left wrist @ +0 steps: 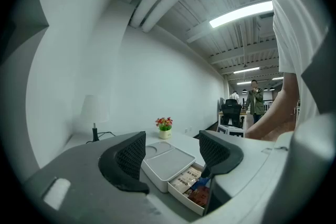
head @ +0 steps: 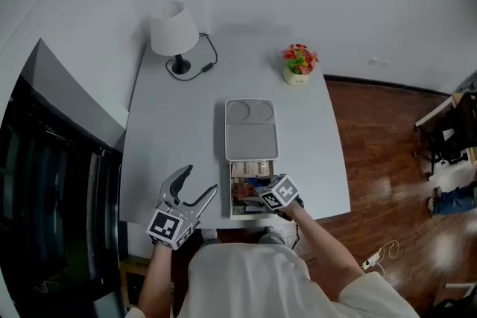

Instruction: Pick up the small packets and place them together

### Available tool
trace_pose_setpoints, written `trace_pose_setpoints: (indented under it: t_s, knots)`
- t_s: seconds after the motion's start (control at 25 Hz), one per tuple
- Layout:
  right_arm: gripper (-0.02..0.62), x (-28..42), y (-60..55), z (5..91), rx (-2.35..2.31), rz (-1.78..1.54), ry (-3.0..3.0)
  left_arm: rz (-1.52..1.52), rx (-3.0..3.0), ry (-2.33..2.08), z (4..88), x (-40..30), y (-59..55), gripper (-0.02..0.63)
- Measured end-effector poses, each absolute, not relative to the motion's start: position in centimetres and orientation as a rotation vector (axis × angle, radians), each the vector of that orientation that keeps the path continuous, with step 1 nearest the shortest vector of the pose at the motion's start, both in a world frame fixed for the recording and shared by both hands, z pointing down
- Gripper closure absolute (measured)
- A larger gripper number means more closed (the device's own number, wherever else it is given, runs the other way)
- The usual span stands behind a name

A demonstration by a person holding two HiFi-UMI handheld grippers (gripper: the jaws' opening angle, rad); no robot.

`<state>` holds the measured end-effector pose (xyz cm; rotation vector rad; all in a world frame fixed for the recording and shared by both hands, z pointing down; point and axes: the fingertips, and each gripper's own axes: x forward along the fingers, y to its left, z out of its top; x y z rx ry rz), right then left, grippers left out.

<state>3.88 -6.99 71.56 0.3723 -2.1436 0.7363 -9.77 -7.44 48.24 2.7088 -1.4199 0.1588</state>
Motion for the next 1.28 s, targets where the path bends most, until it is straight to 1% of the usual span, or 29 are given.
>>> trace_pose_setpoints:
  t_s: [0.16,0.28,0.32,0.6,0.64,0.68,0.76,0.84,0.88,0.92,0.96,1.0,1.12,1.16,1.28]
  knots:
    - [0.218,3.6,-6.8,73.8,0.417,0.866,-2.062,0.162,2.704,-1.435,48.3,-10.4,-7.3,0.281]
    - [0.219,3.7,-6.9,74.9,0.456,0.892,-2.023,0.167,2.69,-1.443,48.4,-10.6,-7.2,0.281]
    - [0.268,3.8,-7.0,75.0,0.471,0.89,-2.019,0.166,2.691,-1.442,48.3,-10.5,-7.2,0.281]
    - [0.275,3.6,-7.0,75.9,0.496,0.897,-1.919,0.159,2.695,-1.437,48.4,-10.5,-7.3,0.281]
    - [0.284,3.8,-7.1,76.2,0.507,0.888,-1.894,0.158,2.694,-1.438,48.4,-10.4,-7.3,0.281]
    - [0.322,3.9,-7.1,76.4,0.519,0.878,-1.871,0.158,2.695,-1.437,48.4,-10.4,-7.3,0.281]
    - [0.332,4.2,-7.3,76.6,0.533,0.846,-1.839,0.158,2.704,-1.435,48.4,-10.4,-7.3,0.281]
    - [0.405,4.3,-7.5,76.7,0.539,0.806,-1.825,0.156,2.7,-1.442,48.4,-10.5,-7.3,0.281]
    - [0.405,4.5,-7.5,76.7,0.542,0.791,-1.821,0.156,2.694,-1.447,48.5,-10.6,-7.3,0.281]
    - [0.441,4.6,-7.6,76.6,0.547,0.778,-1.82,0.157,2.69,-1.451,48.5,-10.7,-7.2,0.281]
    - [0.462,4.7,-7.6,76.5,0.552,0.766,-1.819,0.159,2.69,-1.452,48.5,-10.8,-7.2,0.281]
    - [0.463,4.8,-7.6,76.4,0.559,0.753,-1.821,0.161,2.692,-1.452,48.4,-10.9,-7.1,0.281]
    - [0.511,5.0,-7.9,76.0,0.584,0.727,-1.841,0.157,2.69,-1.456,48.4,-11.2,-7.1,0.281]
    - [0.557,5.0,-7.9,75.8,0.592,0.725,-1.853,0.155,2.688,-1.458,48.5,-11.2,-7.1,0.281]
    - [0.585,5.2,-7.8,75.4,0.599,0.736,-1.89,0.152,2.689,-1.458,48.5,-11.3,-7.2,0.281]
